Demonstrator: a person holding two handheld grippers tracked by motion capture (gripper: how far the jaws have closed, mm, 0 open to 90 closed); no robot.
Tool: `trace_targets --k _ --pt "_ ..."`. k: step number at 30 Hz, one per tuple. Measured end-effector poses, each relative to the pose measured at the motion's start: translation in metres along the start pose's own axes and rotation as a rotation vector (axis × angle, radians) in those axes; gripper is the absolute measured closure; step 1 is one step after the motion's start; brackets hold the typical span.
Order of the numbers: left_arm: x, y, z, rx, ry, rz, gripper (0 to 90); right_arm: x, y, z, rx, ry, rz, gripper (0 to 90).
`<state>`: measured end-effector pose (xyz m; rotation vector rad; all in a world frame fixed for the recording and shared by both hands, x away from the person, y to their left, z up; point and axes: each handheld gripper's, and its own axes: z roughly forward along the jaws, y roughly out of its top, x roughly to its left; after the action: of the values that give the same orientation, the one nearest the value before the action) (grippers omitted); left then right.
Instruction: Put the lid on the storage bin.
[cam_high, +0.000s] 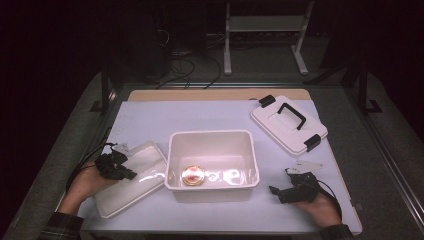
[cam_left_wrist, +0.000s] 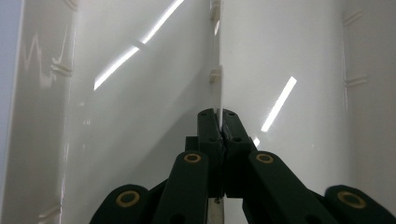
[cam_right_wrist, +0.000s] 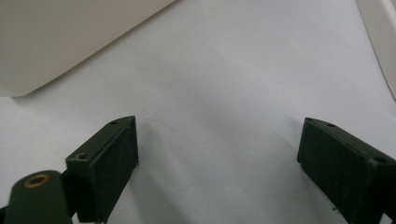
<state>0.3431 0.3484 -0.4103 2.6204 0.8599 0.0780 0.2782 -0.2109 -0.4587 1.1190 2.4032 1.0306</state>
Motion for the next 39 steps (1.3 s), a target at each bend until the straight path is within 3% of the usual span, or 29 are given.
trace_targets --k 7,18,33,39 --pt "0.000 -0.001 -0.008 -0.012 -0.011 -0.008 88.9 0.000 0.000 0.000 0.000 0.000 0.000 11.6" --pt "0.004 0.002 -0.043 -0.033 0.008 -0.015 88.9 0.000 0.000 0.000 0.000 0.000 0.001 11.6" --pt "0.003 0.024 -0.092 -0.040 0.020 0.020 88.9 0.000 0.000 0.000 0.000 0.000 0.001 11.6" --pt "-0.001 0.035 -0.109 -0.067 0.003 0.045 88.9 0.000 0.000 0.000 0.000 0.000 0.000 11.6"
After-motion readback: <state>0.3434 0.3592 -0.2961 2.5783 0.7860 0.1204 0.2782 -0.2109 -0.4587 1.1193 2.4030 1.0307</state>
